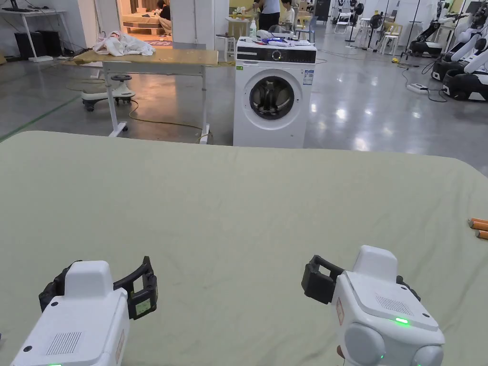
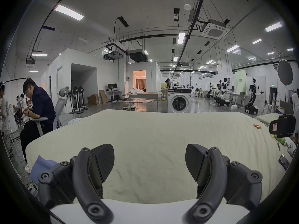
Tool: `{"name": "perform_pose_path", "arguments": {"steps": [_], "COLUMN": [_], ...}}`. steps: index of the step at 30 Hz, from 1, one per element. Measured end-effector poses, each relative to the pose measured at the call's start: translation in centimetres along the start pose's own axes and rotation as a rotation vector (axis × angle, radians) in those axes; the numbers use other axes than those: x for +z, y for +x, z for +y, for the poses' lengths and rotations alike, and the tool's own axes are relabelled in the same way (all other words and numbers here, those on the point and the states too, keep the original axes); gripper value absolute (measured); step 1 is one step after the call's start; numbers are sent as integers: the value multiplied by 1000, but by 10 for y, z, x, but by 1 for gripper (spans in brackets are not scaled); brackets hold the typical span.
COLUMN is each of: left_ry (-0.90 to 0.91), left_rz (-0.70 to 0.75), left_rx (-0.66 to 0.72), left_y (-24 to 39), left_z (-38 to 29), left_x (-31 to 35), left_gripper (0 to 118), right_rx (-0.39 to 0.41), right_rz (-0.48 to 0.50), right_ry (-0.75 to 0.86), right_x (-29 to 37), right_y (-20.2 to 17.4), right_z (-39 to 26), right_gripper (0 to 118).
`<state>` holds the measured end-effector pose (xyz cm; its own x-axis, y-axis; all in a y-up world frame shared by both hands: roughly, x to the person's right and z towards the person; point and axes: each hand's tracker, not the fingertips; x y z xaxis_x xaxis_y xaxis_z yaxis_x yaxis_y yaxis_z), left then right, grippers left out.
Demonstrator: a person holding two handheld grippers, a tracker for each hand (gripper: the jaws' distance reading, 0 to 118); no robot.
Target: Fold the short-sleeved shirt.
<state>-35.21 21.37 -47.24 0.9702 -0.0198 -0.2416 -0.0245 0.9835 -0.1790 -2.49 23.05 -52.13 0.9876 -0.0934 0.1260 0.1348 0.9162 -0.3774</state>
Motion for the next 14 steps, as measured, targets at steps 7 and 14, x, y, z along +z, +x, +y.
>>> {"name": "perform_pose_path", "arguments": {"steps": [7, 14], "left_ry": [-22, -5], "left_rz": [-12, 8], "left_rx": [34, 25], "left_y": [-7, -6], "left_z": [-5, -8], "left_x": [1, -2], "left_gripper": [92, 92], "right_rx": [34, 43], "right_rz": [-19, -26], "right_ry": [-13, -22], "right_x": [-8, -15], "right_y": [-2, 0], "right_z": [2, -1], "right_gripper": [108, 108]}}
